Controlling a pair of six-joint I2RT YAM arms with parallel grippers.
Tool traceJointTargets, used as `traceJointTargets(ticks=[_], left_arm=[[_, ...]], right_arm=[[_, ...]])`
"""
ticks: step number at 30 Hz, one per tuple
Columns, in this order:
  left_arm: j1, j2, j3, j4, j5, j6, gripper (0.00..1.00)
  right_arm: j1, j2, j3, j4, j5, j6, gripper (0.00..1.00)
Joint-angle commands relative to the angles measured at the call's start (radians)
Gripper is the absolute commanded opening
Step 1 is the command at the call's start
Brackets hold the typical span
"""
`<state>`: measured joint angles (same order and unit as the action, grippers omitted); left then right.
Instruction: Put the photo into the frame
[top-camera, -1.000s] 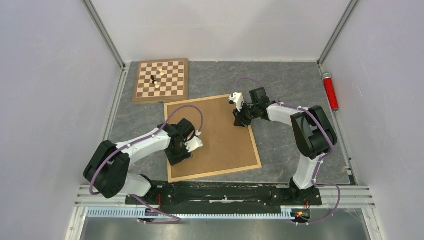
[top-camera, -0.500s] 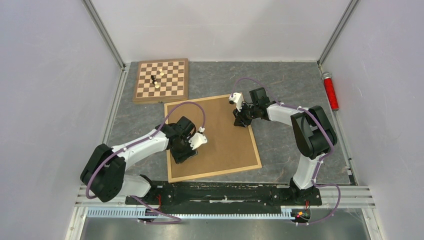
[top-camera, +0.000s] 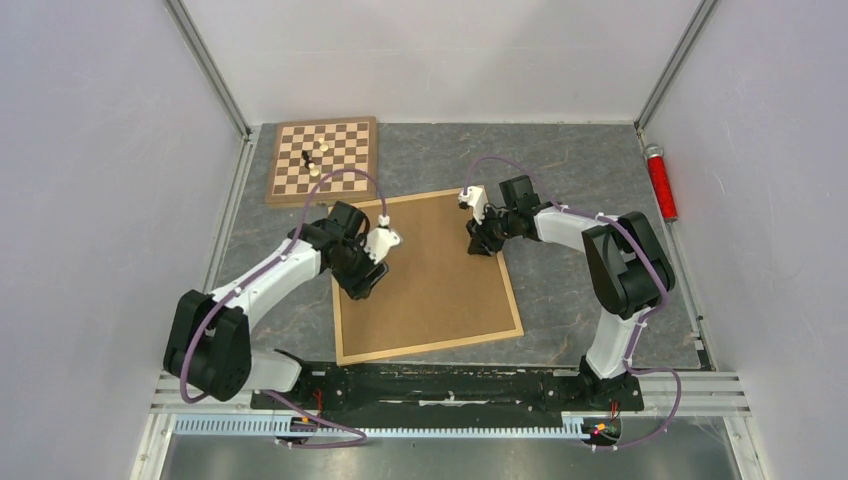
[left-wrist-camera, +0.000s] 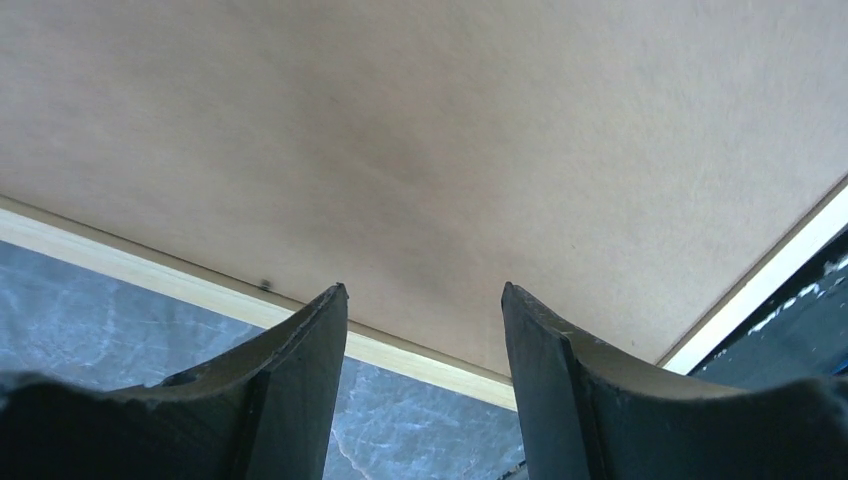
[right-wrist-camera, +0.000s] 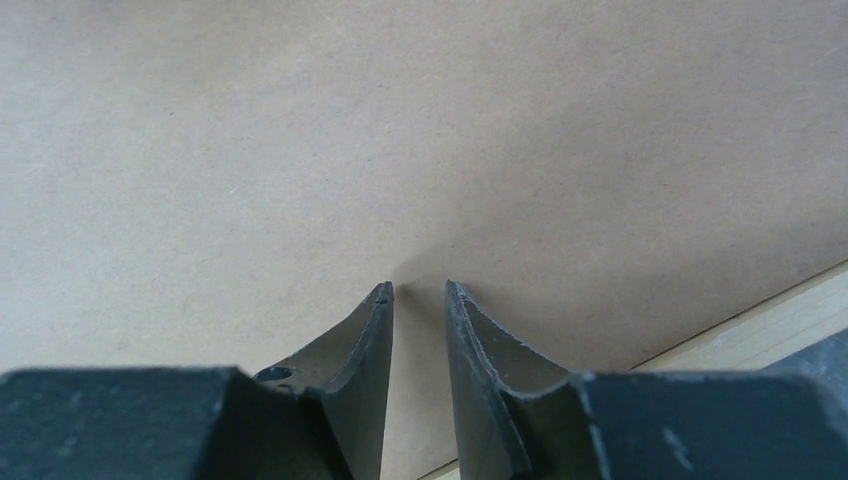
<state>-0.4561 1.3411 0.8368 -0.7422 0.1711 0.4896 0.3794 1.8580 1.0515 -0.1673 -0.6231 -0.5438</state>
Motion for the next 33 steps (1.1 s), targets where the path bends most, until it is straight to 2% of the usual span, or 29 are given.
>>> traceJointTargets(ticks=[1, 7, 10, 15, 22, 28, 33], left_arm=[[0.094, 0.054, 0.107, 0.036, 0.146, -0.055, 0.65], [0.192, 0.158, 0.214, 0.033, 0.258, -0.098, 0.65], [0.204, 0.192, 0.268, -0.054, 0.268, -0.034, 0.65], [0.204, 0.182, 0.282, -0.179, 0.229, 0.077, 0.65], [0.203, 0.087, 0.202, -0.332, 0.16, 0.205, 0.65], [0.182, -0.014, 0.072, -0.34, 0.078, 0.246, 0.65], [0.142, -0.072, 0.0, -0.295, 0.035, 0.219, 0.65]], right_arm=[[0.003, 0.015, -0.043, -0.236, 0.0, 0.004, 0.3], [-0.006, -0.027, 0.0, -0.299, -0.067, -0.038, 0.45], [-0.012, -0.036, 0.033, -0.35, -0.113, -0.083, 0.5], [-0.011, -0.026, 0.066, -0.412, -0.177, -0.145, 0.52], [-0.011, -0.022, 0.048, -0.43, -0.209, -0.197, 0.53], [-0.001, -0.016, 0.058, -0.428, -0.186, -0.182, 0.51], [0.012, -0.024, 0.035, -0.398, -0.124, -0.141, 0.51]])
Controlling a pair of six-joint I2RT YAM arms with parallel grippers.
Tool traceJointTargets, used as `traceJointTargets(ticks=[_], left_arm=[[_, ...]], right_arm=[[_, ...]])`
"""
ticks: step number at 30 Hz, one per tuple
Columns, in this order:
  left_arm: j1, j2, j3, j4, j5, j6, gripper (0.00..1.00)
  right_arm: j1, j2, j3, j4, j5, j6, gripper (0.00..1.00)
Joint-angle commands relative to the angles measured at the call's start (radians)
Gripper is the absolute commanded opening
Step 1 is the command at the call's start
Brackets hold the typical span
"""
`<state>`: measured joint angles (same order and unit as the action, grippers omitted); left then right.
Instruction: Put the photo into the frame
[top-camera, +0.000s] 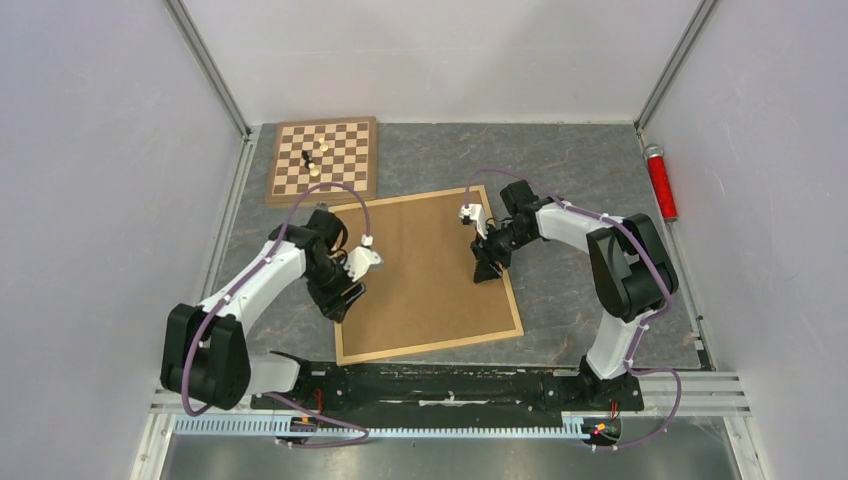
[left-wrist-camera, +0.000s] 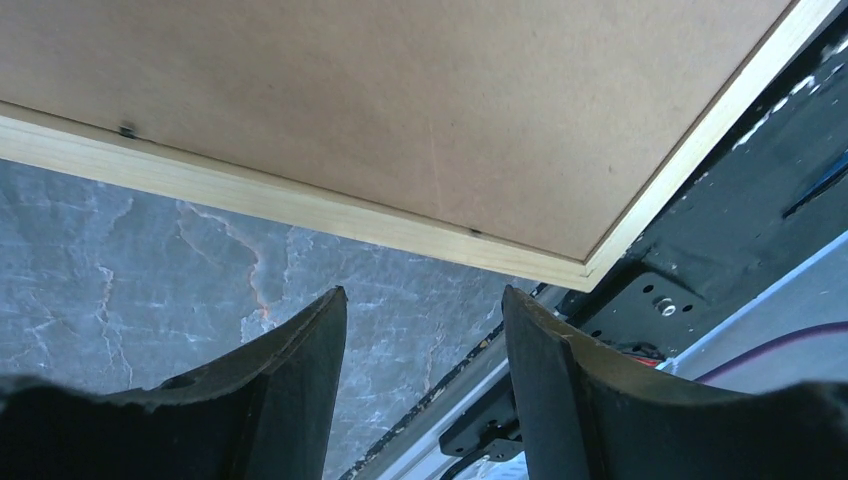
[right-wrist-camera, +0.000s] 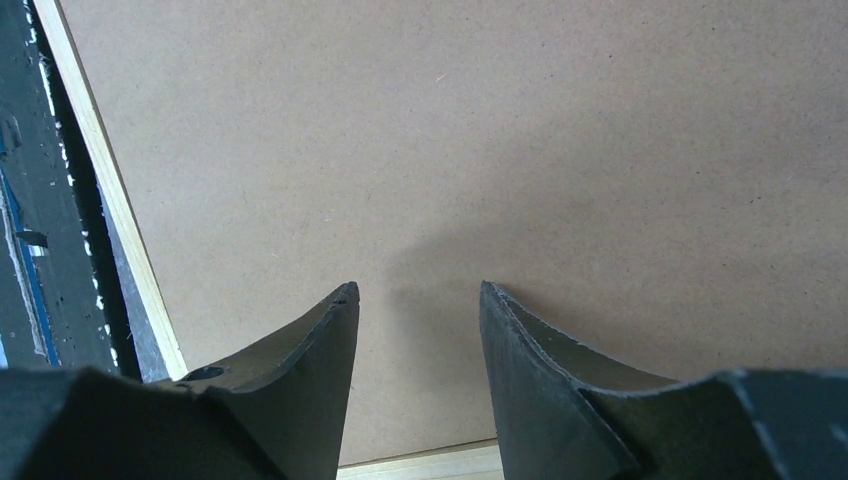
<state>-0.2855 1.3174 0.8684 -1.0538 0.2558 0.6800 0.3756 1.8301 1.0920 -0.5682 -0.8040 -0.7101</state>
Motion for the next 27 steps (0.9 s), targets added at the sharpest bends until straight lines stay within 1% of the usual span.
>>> traceJointTargets(ticks=[1, 6, 10, 13, 20, 27], left_arm=[[-0.038, -0.05, -0.036, 0.019, -0.055, 0.021, 0.65], [-0.099, -0.061, -0.085, 0.093, -0.112, -0.031, 0.64], [-0.154, -0.056, -0.117, 0.145, -0.149, -0.077, 0.64], [-0.191, -0.051, -0.148, 0.199, -0.203, -0.097, 0.64], [-0.214, -0.017, -0.151, 0.247, -0.24, -0.118, 0.63], [-0.235, -0.016, -0.152, 0.242, -0.239, -0.124, 0.63]], right_arm=[[0.018, 0.002, -0.014, 0.011, 0.065, 0.032, 0.51], [0.021, 0.015, -0.044, 0.04, 0.123, 0.059, 0.51], [0.024, 0.031, -0.058, 0.052, 0.14, 0.076, 0.5], [0.025, 0.032, -0.064, 0.064, 0.146, 0.086, 0.5], [0.026, 0.025, -0.079, 0.075, 0.147, 0.087, 0.5], [0.026, 0.008, -0.09, 0.08, 0.147, 0.084, 0.49]])
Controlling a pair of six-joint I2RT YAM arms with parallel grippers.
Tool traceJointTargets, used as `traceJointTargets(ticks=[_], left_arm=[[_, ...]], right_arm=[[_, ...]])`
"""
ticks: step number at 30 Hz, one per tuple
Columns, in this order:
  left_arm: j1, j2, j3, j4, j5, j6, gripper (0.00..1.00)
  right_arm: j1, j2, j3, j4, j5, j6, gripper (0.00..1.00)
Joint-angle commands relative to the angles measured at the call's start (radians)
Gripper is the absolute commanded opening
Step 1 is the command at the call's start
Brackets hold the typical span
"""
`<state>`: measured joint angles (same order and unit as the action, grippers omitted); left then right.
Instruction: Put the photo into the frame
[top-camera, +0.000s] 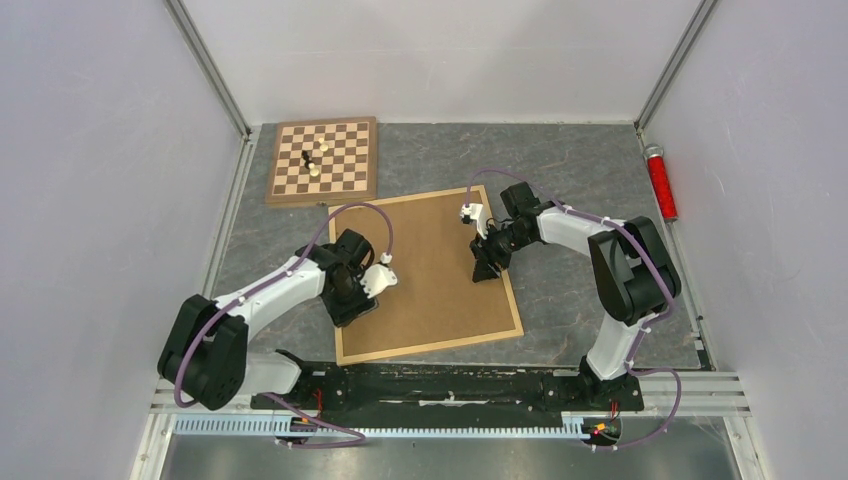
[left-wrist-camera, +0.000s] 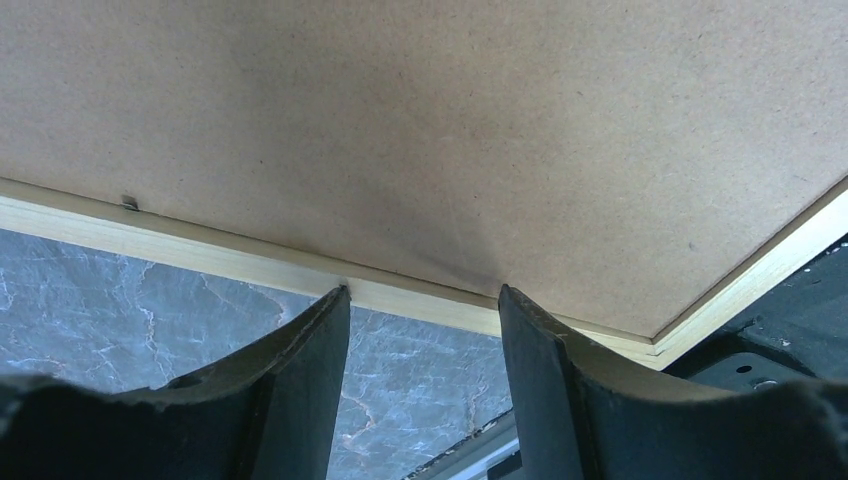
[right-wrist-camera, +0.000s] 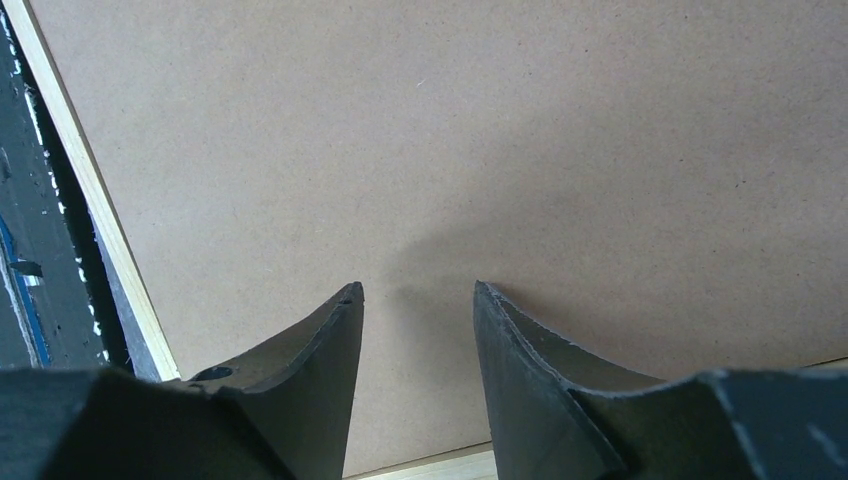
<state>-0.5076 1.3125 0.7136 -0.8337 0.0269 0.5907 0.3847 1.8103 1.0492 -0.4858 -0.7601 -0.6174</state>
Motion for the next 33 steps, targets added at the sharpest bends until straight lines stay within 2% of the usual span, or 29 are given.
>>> traceJointTargets(ticks=[1, 8, 13, 33], left_arm=[[-0.014, -0.019, 0.003, 0.019, -0.006, -0.036, 0.63], [-0.015, -0.077, 0.035, -0.039, 0.03, -0.045, 0.63], [-0.017, -0.113, 0.026, -0.056, 0.001, -0.023, 0.63], [-0.087, -0.089, -0.024, -0.016, -0.076, -0.026, 0.63]], right_arm=[[0.017, 0.028, -0.047, -0.002, 0.103, -0.007, 0.49], [0.017, 0.03, -0.046, 0.001, 0.1, -0.004, 0.48], [0.017, 0.027, -0.046, 0.003, 0.099, -0.001, 0.48], [0.017, 0.021, -0.052, 0.006, 0.097, 0.003, 0.47]])
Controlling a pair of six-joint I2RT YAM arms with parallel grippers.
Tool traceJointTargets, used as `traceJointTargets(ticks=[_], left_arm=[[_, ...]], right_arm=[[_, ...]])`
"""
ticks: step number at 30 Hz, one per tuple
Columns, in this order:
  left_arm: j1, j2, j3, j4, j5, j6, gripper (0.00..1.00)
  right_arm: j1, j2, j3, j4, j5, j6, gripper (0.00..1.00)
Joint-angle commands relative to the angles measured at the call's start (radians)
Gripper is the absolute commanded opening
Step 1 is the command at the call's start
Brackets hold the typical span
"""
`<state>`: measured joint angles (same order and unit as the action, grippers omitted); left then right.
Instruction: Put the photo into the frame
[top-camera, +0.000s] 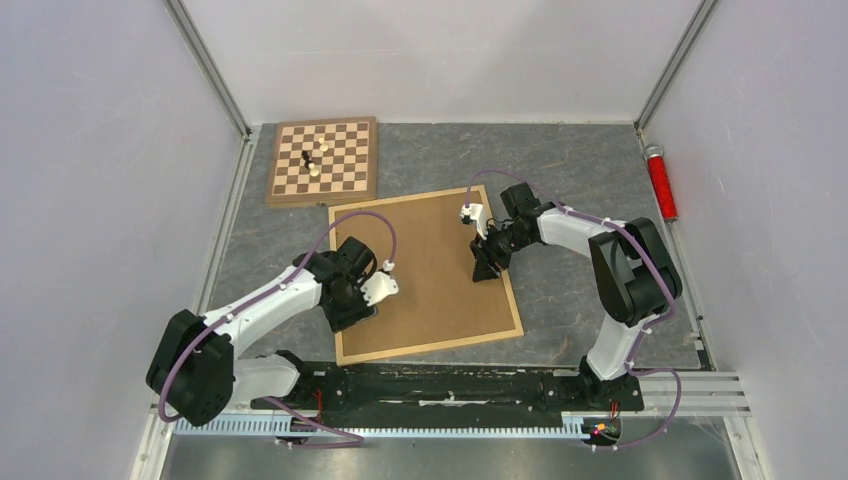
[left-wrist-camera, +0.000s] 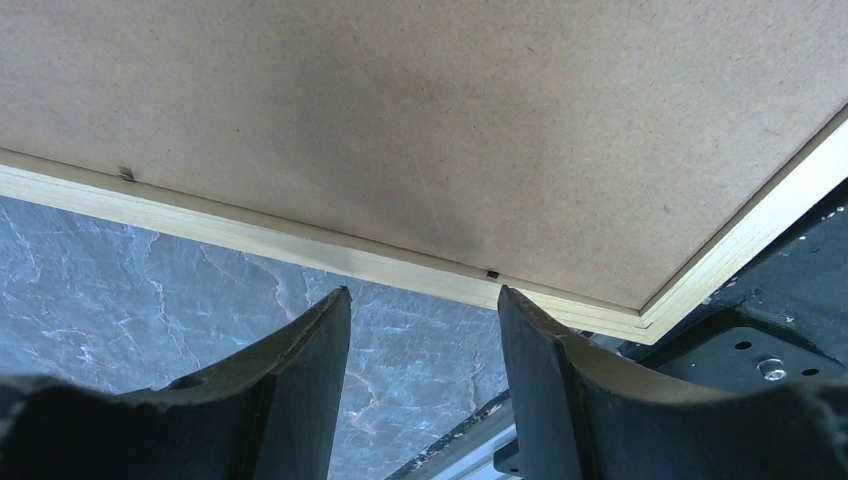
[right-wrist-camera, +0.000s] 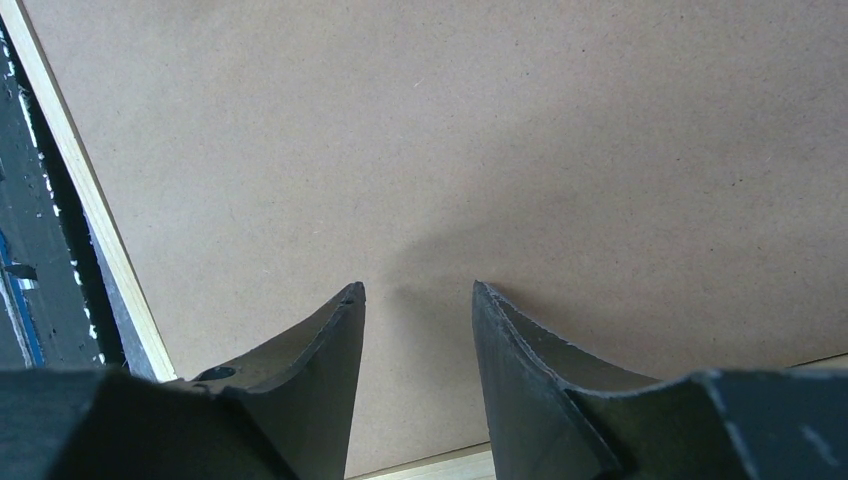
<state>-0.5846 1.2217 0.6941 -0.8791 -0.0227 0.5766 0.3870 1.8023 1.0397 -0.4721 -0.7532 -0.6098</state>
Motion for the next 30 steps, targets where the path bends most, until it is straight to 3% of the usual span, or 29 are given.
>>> traceJointTargets(ticks=[1, 30], left_arm=[[-0.01, 0.002, -0.006, 0.029, -0.028, -0.01, 0.63], [-0.036, 0.075, -0.028, 0.075, -0.029, -0.013, 0.62]], right_arm=[[0.014, 0.028, -0.043, -0.008, 0.091, -0.004, 0.47], [0.015, 0.027, -0.043, -0.004, 0.094, -0.005, 0.46]])
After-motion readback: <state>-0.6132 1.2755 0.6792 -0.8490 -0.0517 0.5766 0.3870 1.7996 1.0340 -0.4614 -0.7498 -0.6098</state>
